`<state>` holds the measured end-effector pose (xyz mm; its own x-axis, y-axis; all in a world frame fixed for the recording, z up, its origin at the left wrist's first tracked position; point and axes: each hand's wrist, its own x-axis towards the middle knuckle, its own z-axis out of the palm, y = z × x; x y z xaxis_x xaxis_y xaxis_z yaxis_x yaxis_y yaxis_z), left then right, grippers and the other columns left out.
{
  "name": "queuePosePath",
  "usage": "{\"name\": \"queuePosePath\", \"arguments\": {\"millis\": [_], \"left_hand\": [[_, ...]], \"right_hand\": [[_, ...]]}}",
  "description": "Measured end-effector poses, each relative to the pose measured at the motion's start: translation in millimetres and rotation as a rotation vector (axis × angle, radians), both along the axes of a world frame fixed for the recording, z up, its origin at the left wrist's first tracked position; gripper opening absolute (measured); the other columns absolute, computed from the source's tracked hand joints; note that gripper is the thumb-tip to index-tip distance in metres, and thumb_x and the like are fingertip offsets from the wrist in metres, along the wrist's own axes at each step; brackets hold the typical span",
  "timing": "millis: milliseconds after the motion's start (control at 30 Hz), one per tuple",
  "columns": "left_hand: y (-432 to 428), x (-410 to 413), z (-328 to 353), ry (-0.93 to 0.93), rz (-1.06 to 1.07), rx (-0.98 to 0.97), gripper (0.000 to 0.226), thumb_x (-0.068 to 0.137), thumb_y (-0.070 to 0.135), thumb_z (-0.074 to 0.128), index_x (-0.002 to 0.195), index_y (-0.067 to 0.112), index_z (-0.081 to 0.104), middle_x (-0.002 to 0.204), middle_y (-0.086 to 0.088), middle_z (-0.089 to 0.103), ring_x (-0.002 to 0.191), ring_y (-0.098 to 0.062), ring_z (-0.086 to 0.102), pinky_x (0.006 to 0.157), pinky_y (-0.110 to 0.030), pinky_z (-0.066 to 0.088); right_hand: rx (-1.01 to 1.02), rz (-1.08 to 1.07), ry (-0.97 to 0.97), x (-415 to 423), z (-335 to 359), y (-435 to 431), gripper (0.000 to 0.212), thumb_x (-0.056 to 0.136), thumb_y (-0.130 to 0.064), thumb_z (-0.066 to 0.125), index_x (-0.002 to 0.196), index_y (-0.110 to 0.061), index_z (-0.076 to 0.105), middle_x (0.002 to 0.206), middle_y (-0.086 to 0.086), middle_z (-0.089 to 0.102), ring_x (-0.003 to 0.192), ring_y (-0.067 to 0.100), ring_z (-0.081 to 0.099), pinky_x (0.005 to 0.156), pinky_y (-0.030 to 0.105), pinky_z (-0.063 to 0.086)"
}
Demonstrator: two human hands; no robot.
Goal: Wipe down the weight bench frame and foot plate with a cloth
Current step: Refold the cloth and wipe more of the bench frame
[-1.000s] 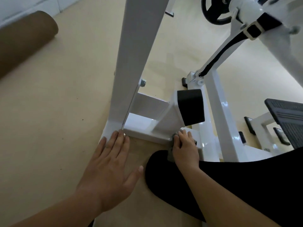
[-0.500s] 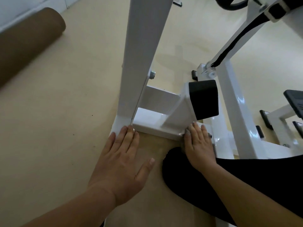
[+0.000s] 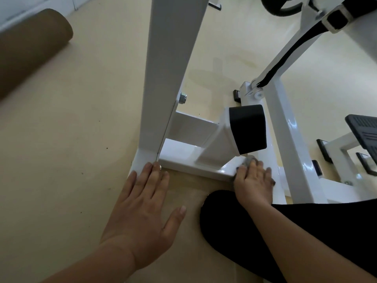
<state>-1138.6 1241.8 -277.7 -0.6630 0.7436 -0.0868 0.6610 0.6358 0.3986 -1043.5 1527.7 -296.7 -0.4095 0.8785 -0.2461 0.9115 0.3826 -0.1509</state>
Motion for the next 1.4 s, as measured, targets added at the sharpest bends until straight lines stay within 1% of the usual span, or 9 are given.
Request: {"name": "queuePosePath", "arguments": {"millis": [100, 200, 333, 500, 733, 900, 1033, 1200, 1400], "left_hand": [[0, 1, -3, -0.013, -0.003, -0.008, 0.091, 0.094, 0.076, 0.013, 0.164, 0.018, 0.019, 0.173, 0.000, 0.002, 0.157, -0.013, -0.015, 0.127, -0.044, -0.002], [1, 1, 3, -0.037, -0.015, -0.033, 0.091, 0.095, 0.074, 0.015, 0.163, 0.015, 0.021, 0.173, -0.002, 0.004, 0.158, -0.014, -0.013, 0.127, -0.045, -0.001], [0, 1, 9, -0.012, -0.037, -0.036, 0.092, 0.088, 0.074, -0.003, 0.162, 0.019, -0.013, 0.169, 0.000, -0.027, 0.148, -0.012, -0.038, 0.126, -0.043, -0.014], [1, 1, 2, -0.008, 0.003, 0.020, 0.094, 0.092, 0.076, 0.006, 0.164, 0.017, 0.004, 0.172, 0.000, -0.010, 0.153, -0.011, -0.027, 0.127, -0.043, -0.008], [0, 0, -3, -0.016, -0.021, 0.005, 0.094, 0.093, 0.077, 0.011, 0.163, 0.014, 0.016, 0.172, -0.004, 0.001, 0.157, -0.016, -0.016, 0.127, -0.046, -0.002], [-1, -1, -2, -0.027, -0.041, -0.009, 0.093, 0.093, 0.074, 0.020, 0.160, 0.011, 0.032, 0.171, -0.008, 0.017, 0.159, -0.019, 0.001, 0.126, -0.046, 0.002], [0, -5, 3, -0.036, -0.029, 0.037, 0.095, 0.089, 0.073, 0.011, 0.164, 0.015, 0.007, 0.172, -0.002, -0.006, 0.156, -0.013, -0.018, 0.128, -0.040, -0.008], [-18, -34, -15, 0.105, -0.142, 0.096, 0.066, 0.099, 0.045, 0.031, 0.152, 0.010, 0.049, 0.159, -0.004, 0.045, 0.149, -0.016, 0.039, 0.119, -0.037, 0.026], [-17, -41, -31, 0.082, -0.120, 0.268, 0.060, 0.100, 0.036, 0.035, 0.155, 0.013, 0.045, 0.164, 0.000, 0.038, 0.153, -0.013, 0.031, 0.124, -0.041, 0.016]], "right_hand": [[0.000, -0.105, 0.039, -13, -1, -12, 0.064, 0.107, -0.047, 0.010, 0.164, -0.021, 0.002, 0.172, 0.001, -0.005, 0.157, 0.027, -0.013, 0.126, 0.048, -0.007], [0.063, 0.151, 0.149, -8, -12, -43, 0.061, 0.108, -0.050, 0.014, 0.164, -0.026, 0.009, 0.172, -0.008, 0.000, 0.157, 0.019, -0.015, 0.127, 0.043, -0.008], [0.105, 0.201, 0.138, 12, -17, -40, 0.063, 0.105, -0.055, 0.012, 0.163, -0.031, 0.008, 0.171, -0.012, -0.001, 0.156, 0.013, -0.015, 0.129, 0.041, -0.004], [0.091, -0.054, 0.174, 0, -12, -37, 0.058, 0.110, -0.040, 0.017, 0.164, -0.021, 0.010, 0.172, -0.002, 0.005, 0.158, 0.021, -0.008, 0.129, 0.042, -0.002], [-0.020, -0.008, 0.402, 27, -7, -62, 0.054, 0.109, -0.043, 0.028, 0.160, -0.026, 0.031, 0.166, -0.013, 0.025, 0.156, 0.008, 0.011, 0.125, 0.034, 0.016], [-0.019, -0.166, 0.306, 75, -24, -92, 0.051, 0.109, -0.030, 0.037, 0.154, -0.007, 0.040, 0.163, 0.010, 0.036, 0.154, 0.022, 0.025, 0.126, 0.036, 0.018], [-0.026, -0.250, 0.433, 52, -17, -98, 0.052, 0.110, -0.032, 0.036, 0.157, -0.007, 0.036, 0.168, 0.009, 0.023, 0.157, 0.020, 0.012, 0.128, 0.036, 0.011], [-0.071, -0.295, 0.512, 6, -14, -75, 0.060, 0.110, -0.039, 0.034, 0.162, -0.013, 0.021, 0.171, 0.001, 0.010, 0.158, 0.017, 0.004, 0.128, 0.040, 0.008], [-0.113, -0.435, 0.587, -22, -31, -76, 0.071, 0.108, -0.033, 0.042, 0.161, 0.001, 0.009, 0.170, 0.018, 0.008, 0.157, 0.030, 0.006, 0.128, 0.044, 0.006]]}}
